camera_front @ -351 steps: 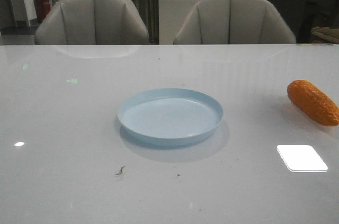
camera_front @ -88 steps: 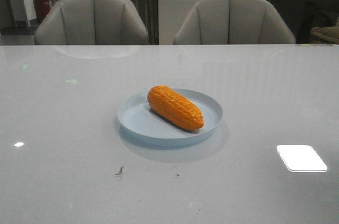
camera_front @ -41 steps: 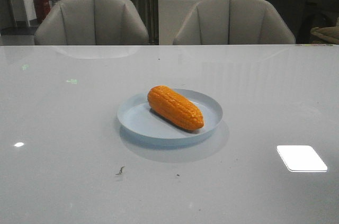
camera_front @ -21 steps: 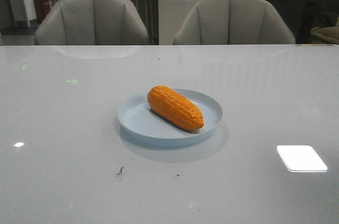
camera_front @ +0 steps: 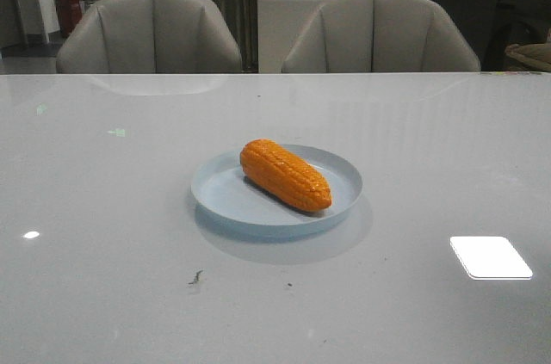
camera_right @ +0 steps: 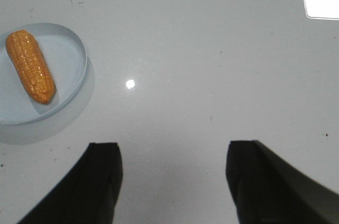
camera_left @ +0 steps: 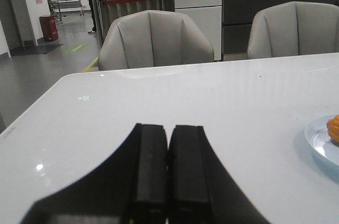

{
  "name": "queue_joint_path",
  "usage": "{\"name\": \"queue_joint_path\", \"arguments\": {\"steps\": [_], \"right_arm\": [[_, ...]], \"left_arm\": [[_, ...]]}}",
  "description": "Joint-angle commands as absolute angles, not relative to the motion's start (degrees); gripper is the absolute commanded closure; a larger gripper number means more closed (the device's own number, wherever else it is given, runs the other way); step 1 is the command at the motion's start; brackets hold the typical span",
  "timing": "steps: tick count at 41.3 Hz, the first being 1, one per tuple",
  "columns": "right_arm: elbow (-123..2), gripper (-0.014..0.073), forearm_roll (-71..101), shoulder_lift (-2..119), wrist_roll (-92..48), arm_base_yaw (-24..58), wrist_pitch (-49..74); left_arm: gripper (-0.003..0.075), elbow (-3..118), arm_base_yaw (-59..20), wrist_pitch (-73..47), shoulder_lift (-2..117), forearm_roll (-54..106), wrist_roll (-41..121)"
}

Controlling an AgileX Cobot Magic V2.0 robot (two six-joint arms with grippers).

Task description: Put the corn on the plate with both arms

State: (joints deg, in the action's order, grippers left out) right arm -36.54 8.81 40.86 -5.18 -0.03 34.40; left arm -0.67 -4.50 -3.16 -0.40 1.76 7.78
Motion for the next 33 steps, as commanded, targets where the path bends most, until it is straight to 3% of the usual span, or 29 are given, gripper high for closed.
{"name": "queue_joint_path", "arguments": {"steps": [1,8,11,22,30,33], "right_arm": [[-34.64,0.014,10.89,37.62,-5.98,-0.32,25.19],[-22.09,0.0403,14.98,29.05,-5.98,0.0,4.87],[-16.57,0.0554,14.49,23.09,-5.98,1.2,-2.12],[-8.26,0.0527,-0.75,3.96,-5.98,3.39,-4.97],[0.73,0.0527,5.82,-1.94,-5.42,3.33,-10.24],[0.4,0.0527,7.14,-2.05,-4.77,3.4,-4.97]], "left_arm": [[0.0626,-2.77,-4.41,1.35,-1.46,2.24,7.53],[0.0626,-2.77,-4.41,1.35,-1.46,2.24,7.53],[0.0626,-2.77,-4.41,1.35,-1.46,2.24,7.53],[0.0626,-2.77,-4.41,1.35,-1.46,2.24,7.53],[0.0626,-2.77,-4.41,1.35,-1.46,2.24,7.53],[0.0626,-2.77,-4.41,1.35,-1.46,2.24,7.53]]}}
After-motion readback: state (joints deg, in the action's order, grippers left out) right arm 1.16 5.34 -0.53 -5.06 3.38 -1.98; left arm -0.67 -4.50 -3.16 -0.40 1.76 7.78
